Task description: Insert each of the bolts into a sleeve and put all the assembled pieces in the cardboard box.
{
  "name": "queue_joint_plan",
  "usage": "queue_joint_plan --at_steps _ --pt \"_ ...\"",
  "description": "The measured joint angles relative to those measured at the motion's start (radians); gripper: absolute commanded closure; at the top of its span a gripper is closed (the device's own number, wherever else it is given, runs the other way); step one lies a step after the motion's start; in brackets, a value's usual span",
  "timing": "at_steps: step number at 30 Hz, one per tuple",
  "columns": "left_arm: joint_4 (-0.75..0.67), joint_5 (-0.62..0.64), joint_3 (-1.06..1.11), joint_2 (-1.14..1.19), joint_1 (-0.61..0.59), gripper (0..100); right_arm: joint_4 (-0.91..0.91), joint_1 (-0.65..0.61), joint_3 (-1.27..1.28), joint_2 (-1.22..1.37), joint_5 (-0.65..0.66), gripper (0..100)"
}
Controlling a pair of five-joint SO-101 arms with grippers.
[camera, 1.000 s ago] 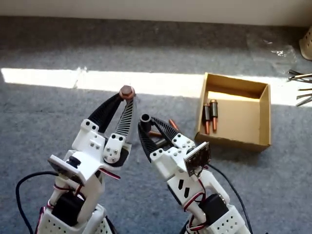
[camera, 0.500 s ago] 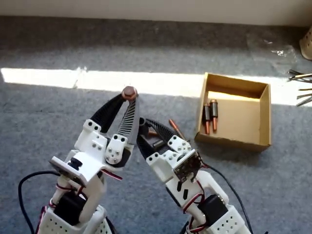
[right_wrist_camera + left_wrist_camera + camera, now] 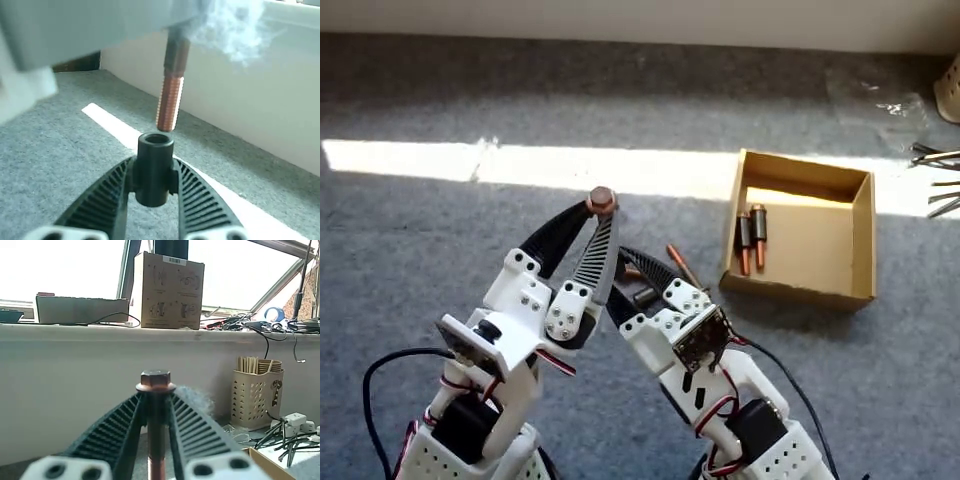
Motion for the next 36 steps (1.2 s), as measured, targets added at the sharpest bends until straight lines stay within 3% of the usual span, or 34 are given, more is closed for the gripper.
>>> queue_joint_plan --at_steps 17,21,36 --pt "0.015 0.005 0.0 0.0 -0.003 99 0.0 0.02 0.0 0.0 0.0 99.3" --pt "0.015 0.106 0.0 0.0 -0.003 99 0.0 0.02 0.0 0.0 0.0 99.3" --pt "0.038 0.126 0.0 0.0 -0.003 99 0.0 0.02 0.0 0.0 0.0 99.3"
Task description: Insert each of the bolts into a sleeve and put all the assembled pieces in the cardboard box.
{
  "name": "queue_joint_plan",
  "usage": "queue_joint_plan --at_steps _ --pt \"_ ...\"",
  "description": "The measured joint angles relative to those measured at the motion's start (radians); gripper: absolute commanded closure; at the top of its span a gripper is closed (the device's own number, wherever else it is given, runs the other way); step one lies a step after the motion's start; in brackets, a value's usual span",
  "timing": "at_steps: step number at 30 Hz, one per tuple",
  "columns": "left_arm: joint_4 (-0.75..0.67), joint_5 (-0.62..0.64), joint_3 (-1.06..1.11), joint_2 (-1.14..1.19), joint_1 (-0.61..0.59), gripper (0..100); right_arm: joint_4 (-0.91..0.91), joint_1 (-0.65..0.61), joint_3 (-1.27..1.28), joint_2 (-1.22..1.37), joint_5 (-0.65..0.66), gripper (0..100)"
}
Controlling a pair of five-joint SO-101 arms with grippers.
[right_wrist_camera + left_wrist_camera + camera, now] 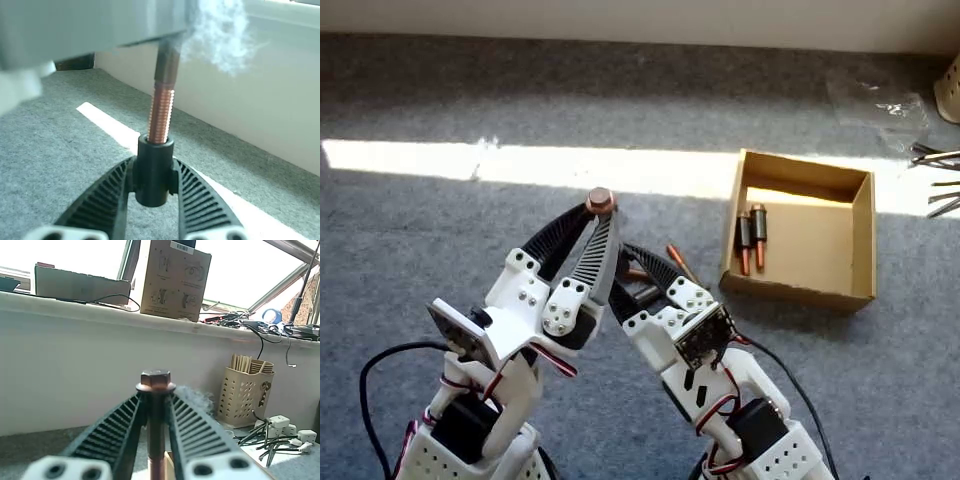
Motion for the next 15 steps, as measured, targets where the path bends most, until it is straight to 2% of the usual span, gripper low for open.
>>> queue_joint_plan --at_steps 15 --pt "0.0 0.003 0.064 -0.005 -0.035 99 0.0 0.003 0.0 0.0 0.0 99.3"
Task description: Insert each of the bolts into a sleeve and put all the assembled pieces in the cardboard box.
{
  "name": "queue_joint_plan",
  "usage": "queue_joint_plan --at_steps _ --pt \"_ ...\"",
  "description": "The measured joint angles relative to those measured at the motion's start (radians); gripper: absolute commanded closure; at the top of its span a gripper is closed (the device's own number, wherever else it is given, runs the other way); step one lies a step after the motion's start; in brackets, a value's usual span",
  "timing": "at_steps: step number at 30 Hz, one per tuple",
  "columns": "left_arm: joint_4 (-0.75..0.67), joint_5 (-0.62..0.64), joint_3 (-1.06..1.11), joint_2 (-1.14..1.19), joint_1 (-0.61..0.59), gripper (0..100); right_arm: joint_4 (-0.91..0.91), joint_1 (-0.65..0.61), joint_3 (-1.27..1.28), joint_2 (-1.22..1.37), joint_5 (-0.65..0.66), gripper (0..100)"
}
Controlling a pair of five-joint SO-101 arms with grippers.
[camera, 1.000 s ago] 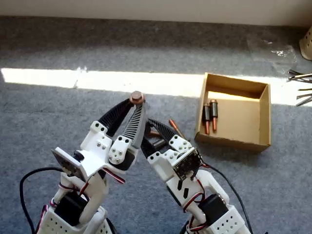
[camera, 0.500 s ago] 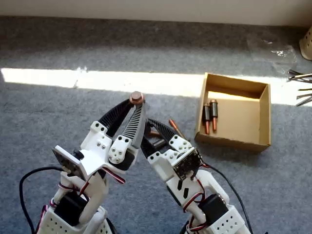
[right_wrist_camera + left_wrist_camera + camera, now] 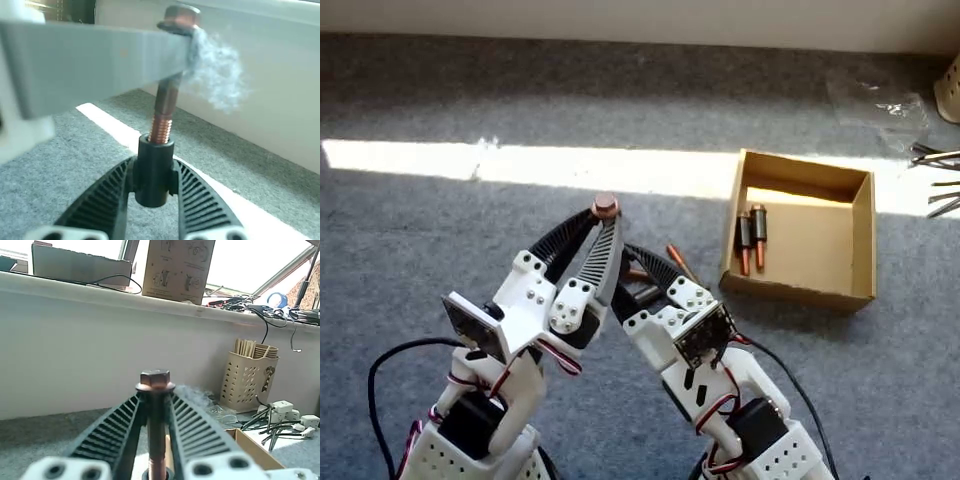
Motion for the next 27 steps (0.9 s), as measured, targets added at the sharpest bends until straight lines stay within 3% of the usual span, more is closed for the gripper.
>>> queue_joint_plan --at_steps 13,19,27 --pt "-0.005 0.002 0.087 -0.012 -0.003 99 0.002 0.006 0.0 0.003 0.0 99.3" --pt "-0.002 0.005 0.087 -0.012 -0.051 84 0.002 0.006 0.0 0.003 0.0 99.3" --pt "0.0 -0.002 0.092 -0.002 -0.091 84 0.0 0.003 0.0 0.002 0.002 99.3"
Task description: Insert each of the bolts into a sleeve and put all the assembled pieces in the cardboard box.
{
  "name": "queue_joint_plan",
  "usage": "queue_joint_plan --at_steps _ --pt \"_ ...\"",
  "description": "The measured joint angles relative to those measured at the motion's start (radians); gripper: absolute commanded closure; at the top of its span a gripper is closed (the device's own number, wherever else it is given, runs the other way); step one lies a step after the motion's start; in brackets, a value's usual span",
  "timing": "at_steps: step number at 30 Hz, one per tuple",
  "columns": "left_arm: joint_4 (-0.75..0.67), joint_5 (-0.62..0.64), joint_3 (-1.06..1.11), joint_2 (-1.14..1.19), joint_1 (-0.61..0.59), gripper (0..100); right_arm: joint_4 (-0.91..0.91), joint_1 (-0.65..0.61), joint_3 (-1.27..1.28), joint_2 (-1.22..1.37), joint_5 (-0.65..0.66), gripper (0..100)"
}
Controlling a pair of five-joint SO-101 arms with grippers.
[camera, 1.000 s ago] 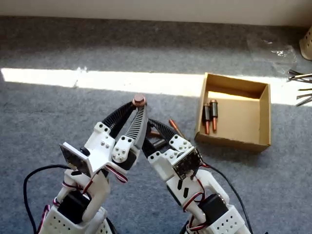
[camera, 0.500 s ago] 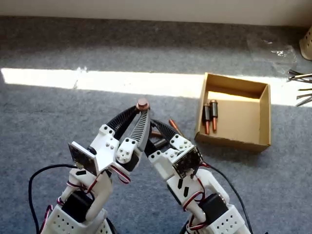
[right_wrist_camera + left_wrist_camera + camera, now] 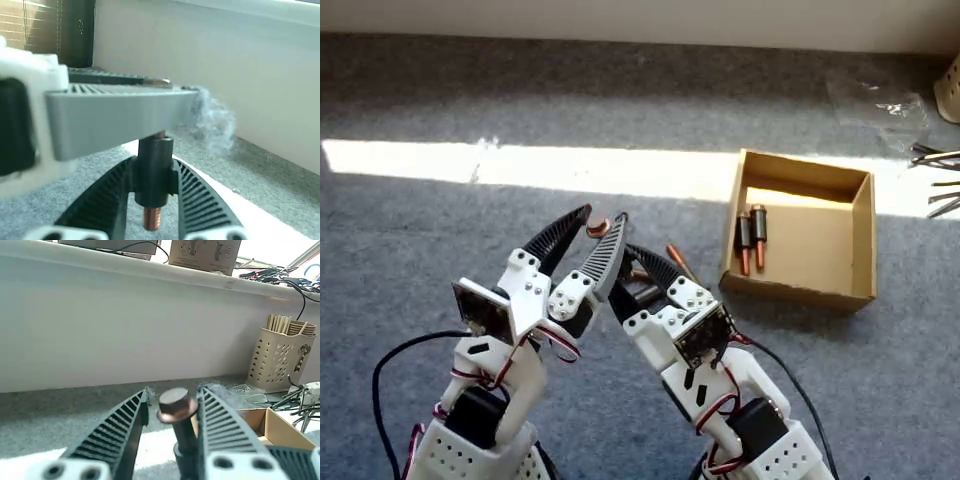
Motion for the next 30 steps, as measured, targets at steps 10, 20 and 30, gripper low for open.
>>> queue_joint_plan --at_steps 10,20,30 --pt "0.0 0.0 0.0 0.0 -0.003 79 0.0 0.0 0.0 0.0 0.0 99.3" --pt "0.0 0.0 -0.009 0.0 -0.006 78 0.0 0.0 0.0 -0.002 0.0 99.3" --pt "0.0 0.0 -0.124 0.0 -0.12 81 0.0 0.095 0.0 -0.002 0.0 99.3"
